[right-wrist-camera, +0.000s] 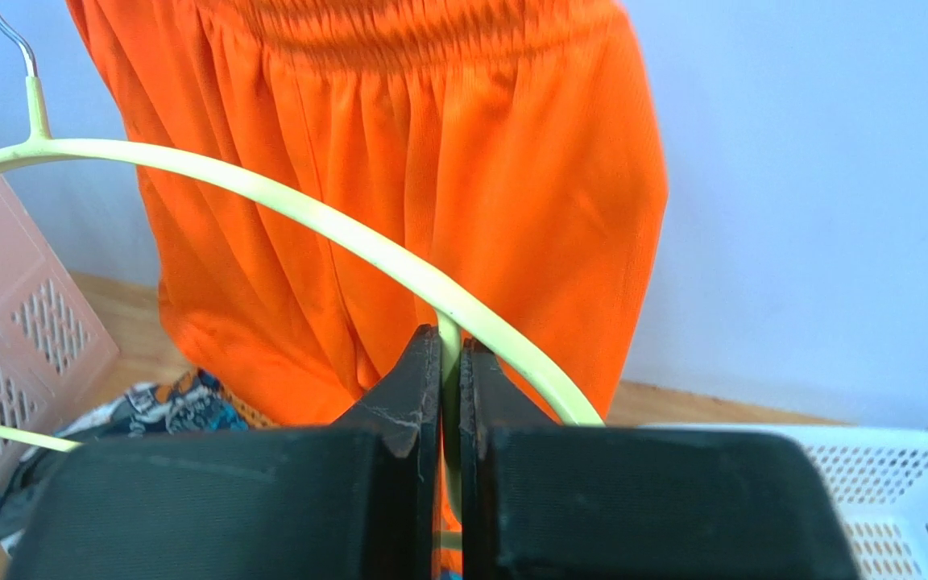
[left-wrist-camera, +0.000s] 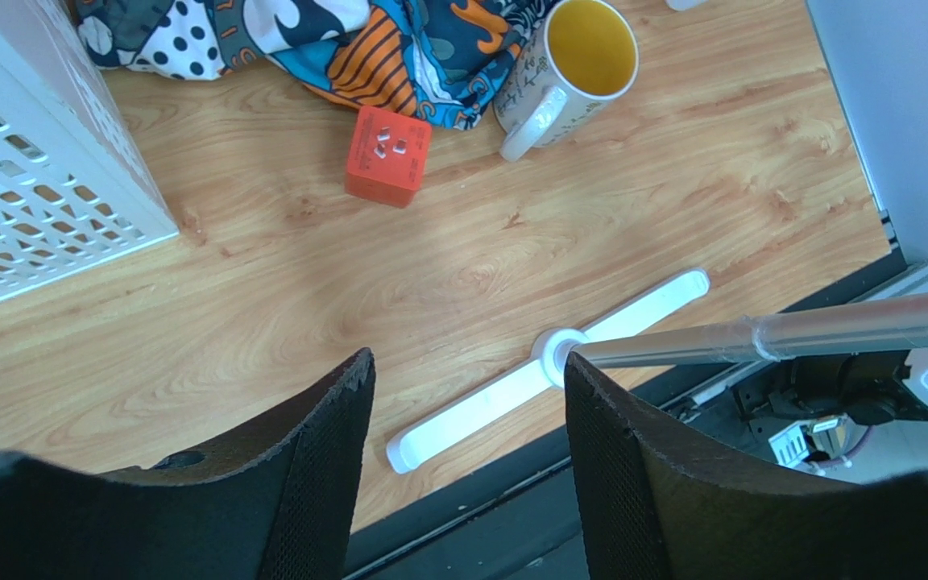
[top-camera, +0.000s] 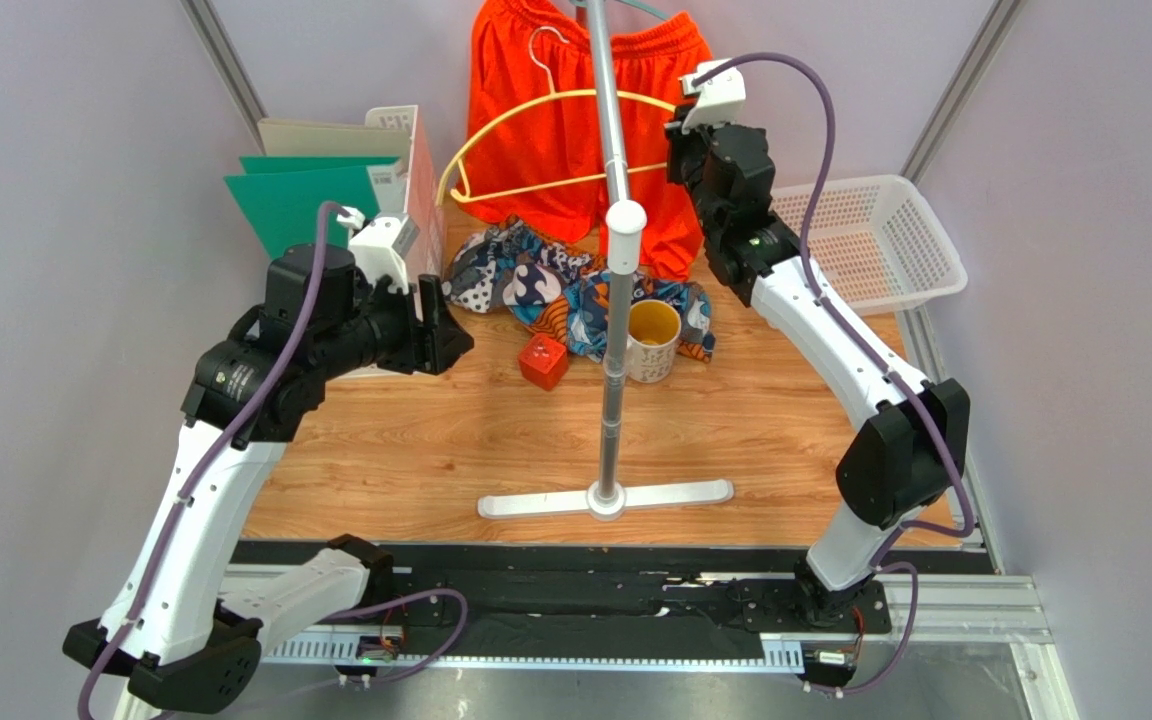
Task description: Remove the shorts from the hanger
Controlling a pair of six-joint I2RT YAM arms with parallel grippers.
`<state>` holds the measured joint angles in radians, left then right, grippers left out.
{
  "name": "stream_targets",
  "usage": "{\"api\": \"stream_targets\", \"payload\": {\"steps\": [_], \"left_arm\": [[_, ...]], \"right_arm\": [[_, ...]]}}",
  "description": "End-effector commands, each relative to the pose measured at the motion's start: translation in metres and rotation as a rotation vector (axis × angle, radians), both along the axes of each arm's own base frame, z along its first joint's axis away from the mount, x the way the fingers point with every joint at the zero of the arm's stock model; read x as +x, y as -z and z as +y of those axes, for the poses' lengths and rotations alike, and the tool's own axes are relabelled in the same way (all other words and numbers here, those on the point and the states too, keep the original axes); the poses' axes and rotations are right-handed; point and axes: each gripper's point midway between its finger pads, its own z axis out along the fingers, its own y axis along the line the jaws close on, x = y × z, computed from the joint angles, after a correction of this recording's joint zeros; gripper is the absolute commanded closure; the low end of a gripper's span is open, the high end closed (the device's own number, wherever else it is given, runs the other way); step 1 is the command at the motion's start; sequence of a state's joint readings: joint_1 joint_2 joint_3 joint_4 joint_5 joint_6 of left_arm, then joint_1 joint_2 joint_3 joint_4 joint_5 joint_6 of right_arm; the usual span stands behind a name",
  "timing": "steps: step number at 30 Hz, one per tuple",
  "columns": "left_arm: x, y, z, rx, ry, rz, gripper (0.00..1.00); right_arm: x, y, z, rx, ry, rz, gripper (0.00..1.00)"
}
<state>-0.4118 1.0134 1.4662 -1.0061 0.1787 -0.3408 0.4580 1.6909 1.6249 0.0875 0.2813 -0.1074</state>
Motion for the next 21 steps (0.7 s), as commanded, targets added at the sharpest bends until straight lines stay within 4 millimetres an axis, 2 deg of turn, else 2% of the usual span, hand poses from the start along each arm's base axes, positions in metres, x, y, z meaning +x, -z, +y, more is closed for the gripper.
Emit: {"api": "stream_targets", "payload": {"steps": [1, 13, 20, 21], "left_arm": [[0.0, -0.006, 0.004, 0.017, 0.004, -0.048, 0.35], [0.002, -0.003, -0.001, 0.036, 0.026, -0.051, 0.34], [0.003, -0.003, -0.004, 0.048, 0.041, -0.056, 0.34], [0.004, -0.004, -0.004, 0.051, 0.041, -0.057, 0.34]], "right_arm": [[-0.008, -0.067, 0.004, 0.047, -0.031, -0.158, 1.0], [-0.014, -0.113, -0.007, 0.095, 0.014, -0.25, 1.0], [-0.004, -0.134, -0.02, 0.17, 0.077, -0.282, 1.0], [0.0, -0.13, -0.021, 0.165, 0.09, -0.264, 1.0]]}}
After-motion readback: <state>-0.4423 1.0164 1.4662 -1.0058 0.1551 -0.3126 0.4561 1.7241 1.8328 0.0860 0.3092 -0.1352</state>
